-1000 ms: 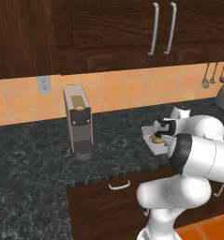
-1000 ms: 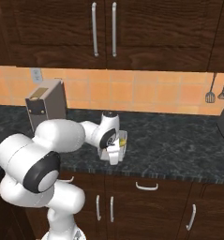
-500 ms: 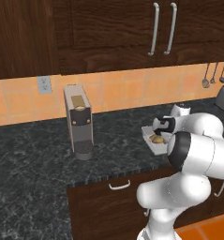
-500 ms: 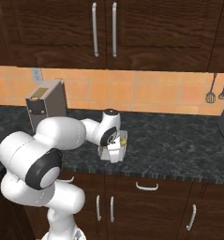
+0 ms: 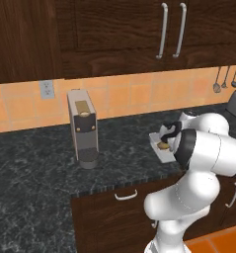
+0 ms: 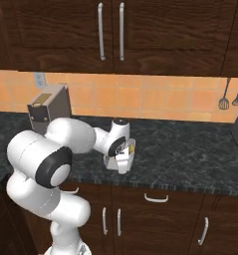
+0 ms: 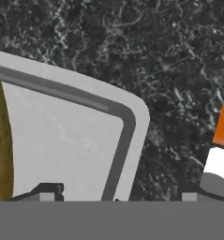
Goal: Take the meat container that has the steak and place it on the second highest rack of the freezer. Then take the vegetable container that has the potato and cucumber and place it on the highest rack of the freezer.
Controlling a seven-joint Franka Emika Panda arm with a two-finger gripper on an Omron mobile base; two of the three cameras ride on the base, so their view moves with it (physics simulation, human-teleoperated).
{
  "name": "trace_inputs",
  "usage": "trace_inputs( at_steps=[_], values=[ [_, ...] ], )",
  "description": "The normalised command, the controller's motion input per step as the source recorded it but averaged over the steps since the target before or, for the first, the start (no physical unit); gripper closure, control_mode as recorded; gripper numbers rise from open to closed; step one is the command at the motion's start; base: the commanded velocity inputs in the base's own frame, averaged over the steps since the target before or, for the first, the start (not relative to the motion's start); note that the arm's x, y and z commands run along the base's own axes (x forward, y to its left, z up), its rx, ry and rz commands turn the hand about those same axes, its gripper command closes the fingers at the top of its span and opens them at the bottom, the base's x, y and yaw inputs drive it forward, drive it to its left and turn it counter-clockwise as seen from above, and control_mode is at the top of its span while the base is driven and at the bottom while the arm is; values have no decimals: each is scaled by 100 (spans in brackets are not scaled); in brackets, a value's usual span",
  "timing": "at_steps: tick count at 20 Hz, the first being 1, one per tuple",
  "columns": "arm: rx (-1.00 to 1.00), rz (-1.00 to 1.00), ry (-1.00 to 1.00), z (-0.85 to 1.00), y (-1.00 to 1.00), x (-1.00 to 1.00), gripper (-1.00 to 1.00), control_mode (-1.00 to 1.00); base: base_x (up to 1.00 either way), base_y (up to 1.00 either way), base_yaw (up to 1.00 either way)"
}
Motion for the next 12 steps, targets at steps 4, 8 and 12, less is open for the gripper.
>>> trace_inputs(
  at_steps=[4,8,12],
  values=[
    [0,-4,0,-52,0,-6,-100,-100,0,0,0],
    [0,-4,1,-76,0,-21,-100,-100,0,0,0],
    [1,-5,0,-73,0,-54,-100,-100,0,0,0]
  ],
)
